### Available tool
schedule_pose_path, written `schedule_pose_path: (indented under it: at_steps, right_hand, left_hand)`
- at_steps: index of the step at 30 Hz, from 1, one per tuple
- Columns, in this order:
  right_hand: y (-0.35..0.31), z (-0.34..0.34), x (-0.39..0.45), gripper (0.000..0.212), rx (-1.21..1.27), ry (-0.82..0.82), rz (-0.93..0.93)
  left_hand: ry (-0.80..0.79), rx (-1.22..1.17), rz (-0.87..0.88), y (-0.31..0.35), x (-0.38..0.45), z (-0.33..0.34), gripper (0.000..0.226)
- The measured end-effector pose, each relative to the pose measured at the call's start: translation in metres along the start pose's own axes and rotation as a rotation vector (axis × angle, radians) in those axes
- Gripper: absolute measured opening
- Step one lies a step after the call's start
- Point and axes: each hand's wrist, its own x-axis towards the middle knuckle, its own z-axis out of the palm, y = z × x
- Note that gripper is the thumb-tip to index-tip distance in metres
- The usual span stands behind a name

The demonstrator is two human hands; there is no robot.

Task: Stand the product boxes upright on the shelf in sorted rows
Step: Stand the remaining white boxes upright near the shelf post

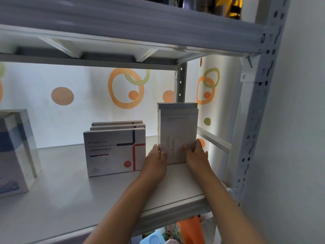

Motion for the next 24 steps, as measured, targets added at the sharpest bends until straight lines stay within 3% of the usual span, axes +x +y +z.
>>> schedule_pose_path:
  at_steps: [11,24]
  right_hand:
    - [0.001,-0.003,-0.004,0.047,0.05,0.06,-0.008]
    - [0.007,-0.003,0.003,0.051,0.076,0.105,-0.044]
  left_hand:
    - [-0.014,-0.008,0.008,0.007,-0.007,-0.003,0.029]
    - [0.149,0.033,0.085,0.007,-0.004,-0.01,0.027]
